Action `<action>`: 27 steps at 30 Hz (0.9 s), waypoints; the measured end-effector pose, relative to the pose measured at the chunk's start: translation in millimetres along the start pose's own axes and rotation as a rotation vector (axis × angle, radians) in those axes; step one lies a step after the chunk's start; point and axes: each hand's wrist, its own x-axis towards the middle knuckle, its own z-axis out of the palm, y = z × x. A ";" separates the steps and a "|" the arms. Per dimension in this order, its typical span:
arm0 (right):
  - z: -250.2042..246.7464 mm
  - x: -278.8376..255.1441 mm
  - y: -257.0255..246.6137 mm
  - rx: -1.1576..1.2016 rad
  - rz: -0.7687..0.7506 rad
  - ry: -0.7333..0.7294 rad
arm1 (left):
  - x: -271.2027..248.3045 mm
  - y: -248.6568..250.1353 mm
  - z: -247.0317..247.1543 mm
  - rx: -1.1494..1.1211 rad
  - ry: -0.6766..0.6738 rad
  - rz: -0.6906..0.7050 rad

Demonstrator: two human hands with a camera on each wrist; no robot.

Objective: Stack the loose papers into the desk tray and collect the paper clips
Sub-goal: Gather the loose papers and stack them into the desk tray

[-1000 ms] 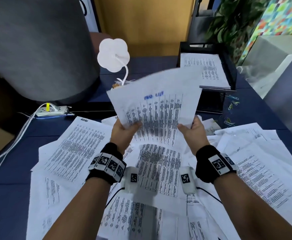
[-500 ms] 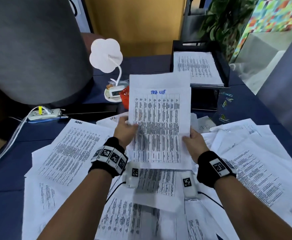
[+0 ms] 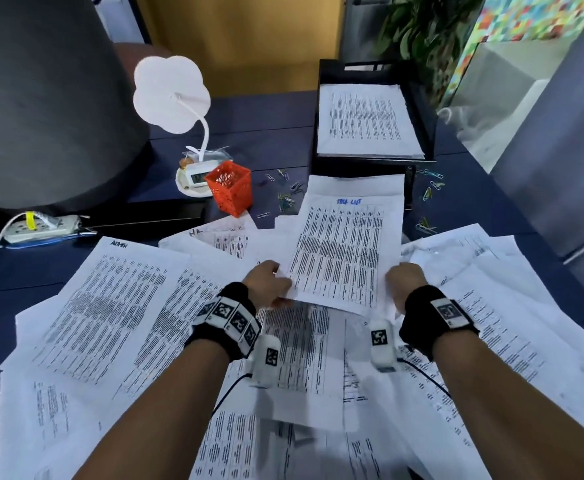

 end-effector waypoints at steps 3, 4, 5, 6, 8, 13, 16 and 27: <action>-12.1 13.1 -7.6 -0.125 -0.033 -0.015 | 14.1 12.3 10.5 0.017 0.028 0.023; -16.0 17.8 -11.5 -0.106 -0.016 -0.025 | 17.9 17.0 13.9 0.023 0.043 0.034; -20.0 15.9 -20.0 -0.119 -0.011 -0.018 | 21.1 21.8 17.3 0.028 0.055 0.047; -23.6 20.3 -24.1 -0.126 -0.012 -0.017 | 23.8 26.5 20.2 0.030 0.063 0.057; -29.4 27.4 -32.7 -0.138 -0.018 -0.007 | 29.6 35.7 25.6 0.014 0.080 0.076; -37.5 47.8 -51.1 -0.125 -0.133 -0.065 | 48.3 54.8 33.7 -0.072 0.142 0.131; -36.4 57.5 -47.1 -0.056 -0.102 -0.121 | 58.5 64.0 39.7 -0.133 0.183 0.134; -31.8 88.7 -60.4 0.301 0.035 -0.190 | 97.3 86.7 48.6 -0.360 0.226 0.180</action>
